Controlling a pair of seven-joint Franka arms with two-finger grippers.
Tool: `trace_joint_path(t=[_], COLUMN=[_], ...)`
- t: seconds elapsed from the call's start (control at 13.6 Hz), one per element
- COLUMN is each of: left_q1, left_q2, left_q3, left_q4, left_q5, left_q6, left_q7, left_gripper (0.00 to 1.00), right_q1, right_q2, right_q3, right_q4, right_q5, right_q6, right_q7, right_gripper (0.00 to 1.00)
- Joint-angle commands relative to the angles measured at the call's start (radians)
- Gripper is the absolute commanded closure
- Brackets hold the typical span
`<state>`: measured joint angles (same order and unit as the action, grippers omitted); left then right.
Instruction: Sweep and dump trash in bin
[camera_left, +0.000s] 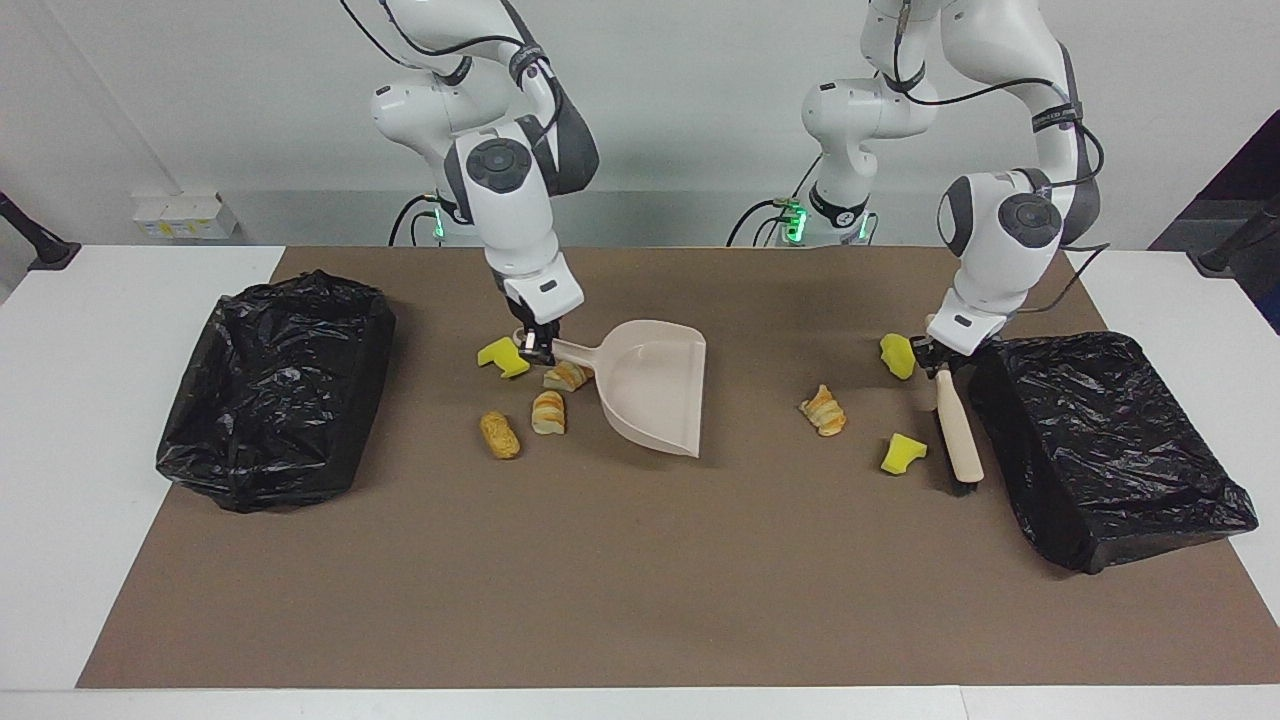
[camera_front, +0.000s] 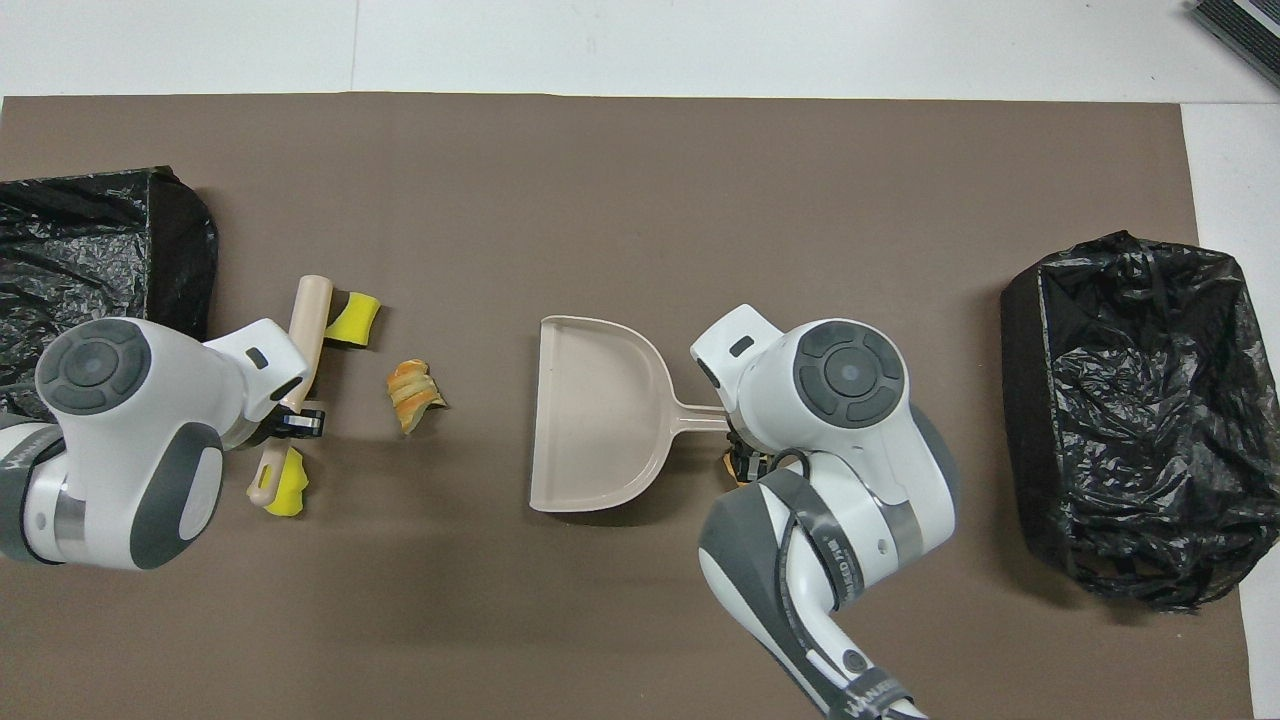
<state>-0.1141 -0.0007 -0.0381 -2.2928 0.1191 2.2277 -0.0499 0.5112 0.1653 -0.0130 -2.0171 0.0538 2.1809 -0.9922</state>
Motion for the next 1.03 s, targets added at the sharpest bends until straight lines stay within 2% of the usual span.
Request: trace_joint_path(t=[0.0,0.44,0.59,0.66,0.96], left_q1=[-0.067,-0.202,-0.266,-0.297,-0.407], left_q2=[-0.074,-0.091,-0.072,-0.05,-0.05], left_q3=[0.012,0.012,0.012,0.012,0.012], left_q4=[-0.089,-0.097,-0.097,-0.096,-0.094], left_q5=[-0.022,-0.16,-0.19,-0.225,-0.375], left_q6=[0.003,-0.037,-0.03,-0.022,0.016], left_q7=[0.005,0.001,0.002,0.004,0.004], left_gripper=[1.0,1.0,1.0,1.0,1.0], right_q1=[0.01,0.007,0.004,0.006,0.006], right_q2=[0.026,0.023,0.023,0.023,0.023], right_q3=[0.001,0.001,0.001,0.001,0.001], right_q4=[0.017,0.008,0.008,0.008,0.008], right_q5=[-0.008,-0.009,-0.009,-0.009,-0.009], right_q6=[0.017,0.017,0.016,0.016,0.014], right_q7=[0.033,0.043,0.046,0.049,0.052], right_gripper=[1.0,1.0,1.0,1.0,1.0])
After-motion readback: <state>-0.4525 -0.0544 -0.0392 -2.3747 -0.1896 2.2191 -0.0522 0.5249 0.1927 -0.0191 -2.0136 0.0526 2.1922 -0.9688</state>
